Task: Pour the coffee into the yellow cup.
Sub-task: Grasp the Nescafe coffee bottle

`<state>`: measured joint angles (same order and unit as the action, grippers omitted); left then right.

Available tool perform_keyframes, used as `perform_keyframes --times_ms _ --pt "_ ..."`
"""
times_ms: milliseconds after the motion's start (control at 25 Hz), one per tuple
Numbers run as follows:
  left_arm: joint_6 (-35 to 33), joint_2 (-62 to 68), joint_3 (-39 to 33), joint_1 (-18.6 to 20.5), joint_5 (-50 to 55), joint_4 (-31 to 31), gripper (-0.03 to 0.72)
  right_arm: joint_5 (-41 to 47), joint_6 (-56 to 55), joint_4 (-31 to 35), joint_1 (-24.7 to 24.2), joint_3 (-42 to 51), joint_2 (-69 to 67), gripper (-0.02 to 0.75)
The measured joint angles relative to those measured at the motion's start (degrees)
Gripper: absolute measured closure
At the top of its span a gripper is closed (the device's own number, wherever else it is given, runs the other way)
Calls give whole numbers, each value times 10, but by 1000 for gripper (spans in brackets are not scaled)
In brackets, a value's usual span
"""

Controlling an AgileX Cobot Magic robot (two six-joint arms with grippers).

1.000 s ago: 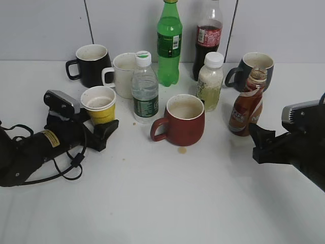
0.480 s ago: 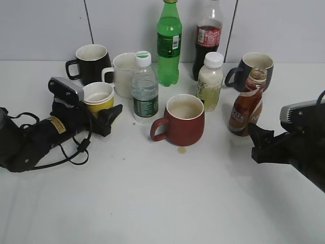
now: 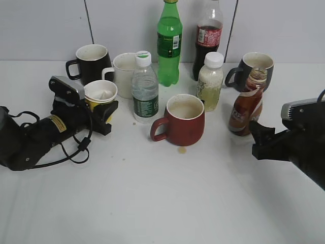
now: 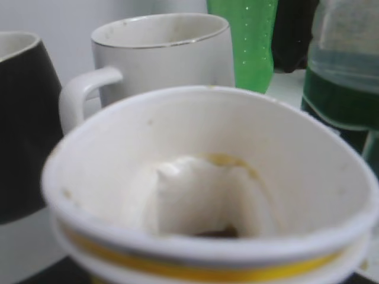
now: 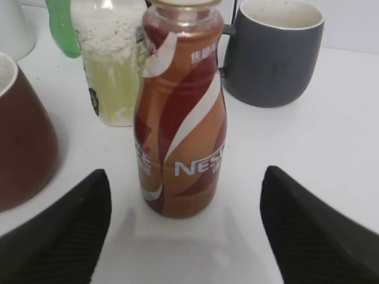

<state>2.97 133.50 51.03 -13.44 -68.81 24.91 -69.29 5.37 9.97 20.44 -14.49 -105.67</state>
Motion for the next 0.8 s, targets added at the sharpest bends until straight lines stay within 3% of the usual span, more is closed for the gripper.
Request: perform_keyframes --times_ms 600,800 --pt "0 -79 -104 0 -1 1 377 0 -9 1 0 -80 -82 141" --pt "0 -113 -132 0 -2 1 344 0 -19 1 0 -112 -110 141"
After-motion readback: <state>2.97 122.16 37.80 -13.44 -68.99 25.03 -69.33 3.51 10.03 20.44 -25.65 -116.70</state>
